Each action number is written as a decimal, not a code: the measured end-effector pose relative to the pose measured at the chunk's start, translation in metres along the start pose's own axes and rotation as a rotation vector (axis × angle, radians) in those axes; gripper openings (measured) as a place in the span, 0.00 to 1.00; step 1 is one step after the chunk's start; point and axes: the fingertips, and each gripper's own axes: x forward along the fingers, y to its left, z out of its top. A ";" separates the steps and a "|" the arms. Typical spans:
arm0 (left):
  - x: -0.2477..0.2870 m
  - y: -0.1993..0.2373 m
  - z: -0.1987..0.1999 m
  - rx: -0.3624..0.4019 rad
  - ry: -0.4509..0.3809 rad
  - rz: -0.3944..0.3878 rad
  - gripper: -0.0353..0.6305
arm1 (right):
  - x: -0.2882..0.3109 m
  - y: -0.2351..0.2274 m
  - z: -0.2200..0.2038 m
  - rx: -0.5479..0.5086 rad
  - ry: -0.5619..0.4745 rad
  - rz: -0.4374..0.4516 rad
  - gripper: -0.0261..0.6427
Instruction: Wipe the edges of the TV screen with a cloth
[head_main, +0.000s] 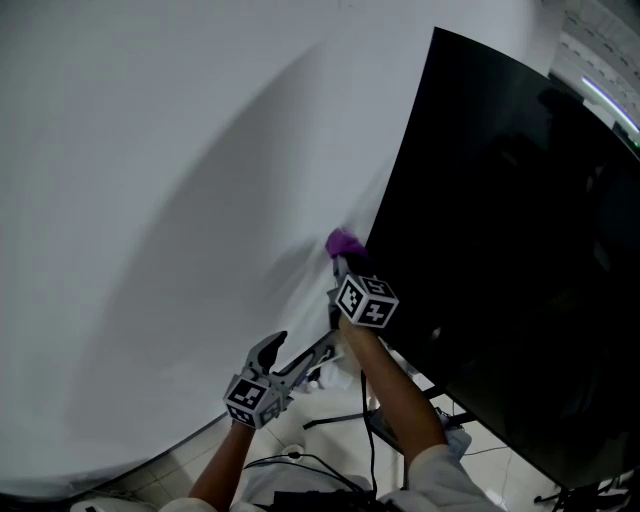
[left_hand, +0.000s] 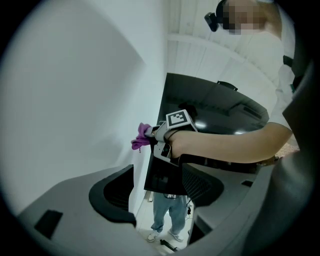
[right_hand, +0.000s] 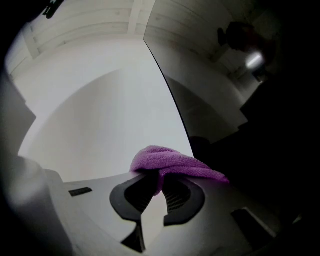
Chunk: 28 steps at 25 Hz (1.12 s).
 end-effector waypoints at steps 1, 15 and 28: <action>0.002 0.000 0.003 0.000 -0.006 -0.003 0.49 | 0.001 0.005 0.014 -0.007 -0.016 0.009 0.11; 0.036 -0.024 0.053 0.083 -0.097 -0.078 0.49 | -0.001 0.061 0.202 -0.066 -0.235 0.106 0.11; 0.016 -0.032 0.159 0.165 -0.114 -0.088 0.48 | 0.004 0.123 0.363 -0.231 -0.332 0.049 0.11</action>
